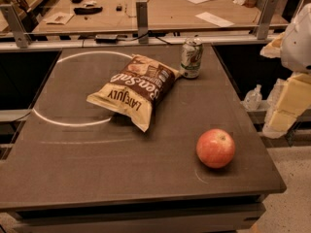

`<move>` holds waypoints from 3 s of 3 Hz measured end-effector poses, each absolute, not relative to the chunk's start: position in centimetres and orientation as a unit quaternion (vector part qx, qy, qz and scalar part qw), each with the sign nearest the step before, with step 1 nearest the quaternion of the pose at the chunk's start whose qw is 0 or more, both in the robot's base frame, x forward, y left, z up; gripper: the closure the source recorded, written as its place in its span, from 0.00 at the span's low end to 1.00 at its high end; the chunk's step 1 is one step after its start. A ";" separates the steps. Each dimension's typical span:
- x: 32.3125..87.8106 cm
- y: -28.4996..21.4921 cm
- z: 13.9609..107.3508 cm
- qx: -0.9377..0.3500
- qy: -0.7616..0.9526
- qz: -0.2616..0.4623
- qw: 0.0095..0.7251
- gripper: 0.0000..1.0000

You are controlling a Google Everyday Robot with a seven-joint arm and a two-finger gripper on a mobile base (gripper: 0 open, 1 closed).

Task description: Pick brown chip bag

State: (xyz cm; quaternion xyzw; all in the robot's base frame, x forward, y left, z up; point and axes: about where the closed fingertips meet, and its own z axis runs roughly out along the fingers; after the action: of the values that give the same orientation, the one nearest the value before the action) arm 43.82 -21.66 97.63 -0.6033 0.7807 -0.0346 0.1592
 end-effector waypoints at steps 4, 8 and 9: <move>43.7 -18.8 97.5 -0.677 0.694 0.010 0.245 0.00; 42.6 -15.8 96.7 -0.759 0.577 -0.041 0.298 0.00; 44.1 -12.8 96.3 -0.766 0.539 -0.053 0.347 0.00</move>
Offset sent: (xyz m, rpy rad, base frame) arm 0.0004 0.0037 -0.0002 0.0178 -0.0118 0.0323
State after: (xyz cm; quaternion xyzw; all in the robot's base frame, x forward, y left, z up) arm 44.10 -12.80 96.31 -0.7658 0.5387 -0.0530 0.3473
